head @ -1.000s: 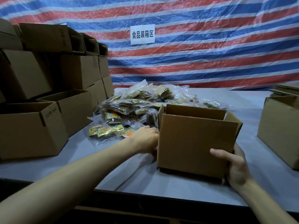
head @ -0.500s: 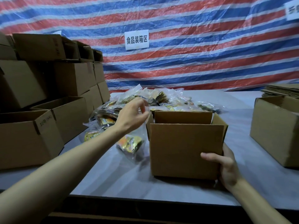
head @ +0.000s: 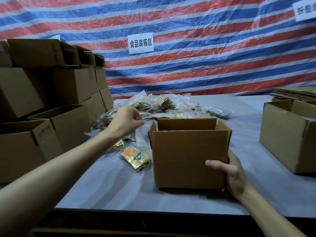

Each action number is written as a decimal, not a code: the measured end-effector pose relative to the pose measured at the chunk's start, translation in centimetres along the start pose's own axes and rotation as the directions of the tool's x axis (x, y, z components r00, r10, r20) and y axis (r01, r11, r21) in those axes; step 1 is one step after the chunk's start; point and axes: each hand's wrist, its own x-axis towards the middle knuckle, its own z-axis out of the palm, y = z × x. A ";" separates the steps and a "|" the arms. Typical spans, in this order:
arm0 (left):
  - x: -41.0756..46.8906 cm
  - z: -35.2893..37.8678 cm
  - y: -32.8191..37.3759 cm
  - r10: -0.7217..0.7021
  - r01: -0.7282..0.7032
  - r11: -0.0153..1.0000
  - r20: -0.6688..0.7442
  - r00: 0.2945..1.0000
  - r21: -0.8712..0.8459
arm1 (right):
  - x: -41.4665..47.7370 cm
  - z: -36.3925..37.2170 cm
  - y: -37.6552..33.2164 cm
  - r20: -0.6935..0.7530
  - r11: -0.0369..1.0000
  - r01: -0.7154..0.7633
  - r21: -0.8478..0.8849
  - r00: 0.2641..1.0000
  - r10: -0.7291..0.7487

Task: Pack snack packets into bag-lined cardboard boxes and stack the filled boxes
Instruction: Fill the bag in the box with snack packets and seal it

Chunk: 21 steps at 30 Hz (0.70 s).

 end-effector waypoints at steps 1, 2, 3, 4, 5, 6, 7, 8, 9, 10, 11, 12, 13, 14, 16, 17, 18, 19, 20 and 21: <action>0.1 -0.5 0.1 -0.036 0.036 0.999 -0.021 0.999 -0.024 | 0.0 0.0 0.0 -0.001 1.000 0.001 -0.006 1.000 -0.001; 0.3 -0.9 0.2 -0.061 0.060 0.998 -0.051 0.997 -0.023 | 0.0 0.1 0.0 -0.006 1.000 0.003 -0.008 1.000 -0.003; 0.5 -1.4 0.4 -0.075 0.075 0.997 -0.090 0.993 -0.002 | 0.0 0.1 -0.1 -0.013 1.000 0.003 -0.006 1.000 -0.003; 0.7 -1.9 0.6 -0.078 0.081 0.997 -0.132 0.988 0.014 | 0.0 0.1 -0.1 -0.017 1.000 0.003 -0.003 1.000 -0.004; 0.9 -2.4 0.8 -0.080 0.082 0.997 -0.164 0.983 0.007 | 0.0 0.0 0.0 -0.020 1.000 0.004 -0.001 1.000 -0.005; 1.1 -2.8 1.0 -0.084 0.081 0.996 -0.182 0.980 -0.024 | 0.0 0.0 0.0 -0.018 1.000 0.004 0.000 1.000 -0.004; 1.4 -3.2 1.3 -0.093 0.081 0.994 -0.191 0.977 -0.067 | 0.0 0.0 0.0 -0.015 1.000 0.001 0.001 1.000 -0.001; 1.7 -3.7 1.5 -0.104 0.084 0.991 -0.199 0.974 -0.106 | 0.0 0.0 0.0 -0.011 1.000 -0.005 -0.002 1.000 0.005; 1.9 -4.1 1.7 -0.115 0.086 0.986 -0.209 0.971 -0.139 | 0.1 0.1 0.1 -0.007 1.000 -0.012 -0.009 1.000 0.012; 2.0 -4.6 2.0 -0.124 0.087 0.982 -0.222 0.967 -0.168 | 0.1 0.1 0.1 -0.005 1.000 -0.021 -0.017 1.000 0.021; 2.1 -5.0 2.2 -0.131 0.085 0.977 -0.235 0.963 -0.195 | 0.1 0.2 0.2 -0.006 0.999 -0.030 -0.023 1.000 0.030; 2.2 -5.4 2.5 -0.138 0.083 0.972 -0.244 0.960 -0.220 | 0.1 0.2 0.2 -0.007 0.999 -0.036 -0.026 0.999 0.036; 2.4 -5.7 2.6 -0.147 0.085 0.965 -0.246 0.958 -0.248 | 0.2 0.2 0.2 -0.007 0.999 -0.041 -0.028 0.999 0.041; 2.5 -6.0 2.8 -0.164 0.092 0.954 -0.242 0.956 -0.285 | 0.2 0.3 0.2 -0.006 0.999 -0.045 -0.029 0.999 0.044; 2.7 -6.3 3.2 -0.219 0.116 0.912 -0.229 0.948 -0.394 | 0.1 0.3 0.1 -0.005 0.999 -0.049 -0.023 0.999 0.049; 2.8 -6.5 3.4 -0.246 0.121 0.885 -0.231 0.941 -0.450 | 0.1 0.4 0.0 -0.001 0.999 -0.051 -0.019 0.999 0.051; 2.9 -6.6 3.8 -0.265 0.116 0.863 -0.244 0.933 -0.492 | 0.1 0.4 0.0 0.005 0.998 -0.053 -0.018 0.999 0.053; 3.0 -6.8 4.1 -0.270 0.100 0.851 -0.267 0.925 -0.516 | 0.1 0.4 -0.1 0.009 0.998 -0.057 -0.019 0.998 0.057; 3.2 -7.1 4.6 -0.265 0.074 0.845 -0.293 0.919 -0.530 | 0.1 0.4 -0.1 0.010 0.998 -0.061 -0.021 0.998 0.061; 3.5 -7.3 5.1 -0.251 0.043 0.840 -0.318 0.914 -0.540 | 0.1 0.4 -0.1 0.009 0.998 -0.065 -0.026 0.998 0.065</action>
